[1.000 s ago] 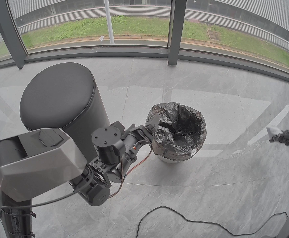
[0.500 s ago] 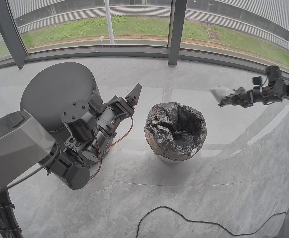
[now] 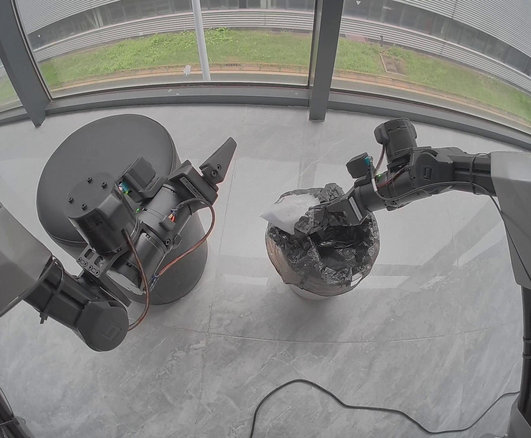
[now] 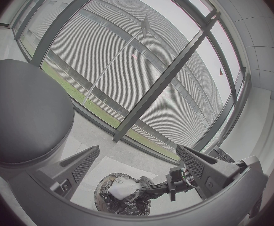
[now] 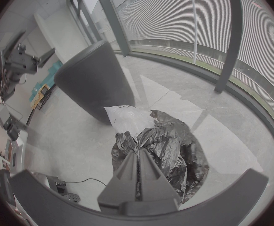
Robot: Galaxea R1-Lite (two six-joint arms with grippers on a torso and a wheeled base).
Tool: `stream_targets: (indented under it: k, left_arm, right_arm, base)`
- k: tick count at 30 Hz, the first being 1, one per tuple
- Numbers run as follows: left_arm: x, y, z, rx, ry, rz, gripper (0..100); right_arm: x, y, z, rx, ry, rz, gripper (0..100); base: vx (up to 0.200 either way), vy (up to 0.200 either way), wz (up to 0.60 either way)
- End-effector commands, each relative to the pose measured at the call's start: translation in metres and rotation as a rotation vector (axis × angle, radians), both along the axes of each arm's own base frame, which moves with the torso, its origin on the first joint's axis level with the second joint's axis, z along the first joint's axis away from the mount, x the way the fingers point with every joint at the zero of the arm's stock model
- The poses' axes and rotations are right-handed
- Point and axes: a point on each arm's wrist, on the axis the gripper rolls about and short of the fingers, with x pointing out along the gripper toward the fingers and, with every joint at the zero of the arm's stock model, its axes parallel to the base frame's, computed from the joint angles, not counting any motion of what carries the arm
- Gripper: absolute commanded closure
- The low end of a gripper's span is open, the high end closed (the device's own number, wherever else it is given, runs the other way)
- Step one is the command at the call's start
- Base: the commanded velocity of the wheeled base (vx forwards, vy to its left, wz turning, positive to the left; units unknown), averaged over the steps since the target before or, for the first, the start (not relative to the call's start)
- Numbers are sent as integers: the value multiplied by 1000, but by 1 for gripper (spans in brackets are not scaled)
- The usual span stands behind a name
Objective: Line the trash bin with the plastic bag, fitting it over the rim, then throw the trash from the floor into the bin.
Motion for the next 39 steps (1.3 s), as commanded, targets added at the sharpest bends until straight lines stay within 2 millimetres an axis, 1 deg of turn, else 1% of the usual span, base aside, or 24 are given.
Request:
stream_targets:
  k: [1,5,7,8,9,10,11,12,15,17,18,20,24,29,32,33,35,36,39]
  left_arm:
    - [-9,7,9,-8,-16,4,0]
    - [-11,8,6,-3,-6,4,0]
    - [-11,8,6,-3,-6,4,0]
    - [-11,8,5,-2,-3,5,0]
    - [-11,8,5,-1,-3,4,0]
    - [-11,8,5,-1,-3,4,0]
    - [-11,8,5,-1,-2,5,0]
    - [-10,7,4,0,-1,5,0]
    - [-9,6,1,3,6,2,0]
    - [-9,4,0,5,9,-1,0]
    - [-9,4,0,6,10,-2,0]
    - [-9,3,-1,6,12,-4,0]
    - [-9,3,-1,6,12,-2,0]
    - [-13,5,-2,10,20,-2,0]
    - [-14,7,-2,12,22,-1,0]
    - [-15,8,-2,12,22,1,0]
    - [-16,9,-3,13,25,2,0]
    - [-16,9,-3,15,28,2,0]
    - [-14,8,-5,18,32,1,0]
  right_arm:
    - [5,3,-16,-25,17,17,100]
    - [7,-11,-11,-26,5,-8,100]
    - [9,-20,-9,-27,-1,-27,100]
    - [10,-28,-6,-27,-6,-43,100]
    - [10,-33,-4,-28,-15,-50,100]
    - [10,-33,-4,-28,-15,-50,100]
    - [11,-41,0,-29,-24,-62,100]
    - [11,-43,1,-30,-26,-66,100]
    - [11,-39,-2,-30,-19,-59,100]
    - [10,-29,-6,-35,-15,-35,100]
    - [9,-20,-9,-39,-12,-13,100]
    - [9,-9,-18,-52,-2,18,100]
    - [12,0,-36,-88,7,61,100]
    - [13,-5,-49,-142,20,94,100]
    - [14,-17,-48,-154,38,76,100]
    - [16,-26,-47,-156,40,61,100]
    - [18,-36,-46,-158,40,42,100]
    - [18,-38,-46,-157,36,38,0]
    - [19,-44,-39,-152,23,21,0]
  base:
    - [0,0,0]
    - [0,0,0]
    - [0,0,0]
    - [0,0,0]
    - [0,0,0]
    - [0,0,0]
    - [0,0,0]
    - [0,0,0]
    - [0,0,0]
    - [0,0,0]
    - [0,0,0]
    - [0,0,0]
    - [0,0,0]
    - [0,0,0]
    - [0,0,0]
    - [0,0,0]
    - [0,0,0]
    - [0,0,0]
    - [0,0,0]
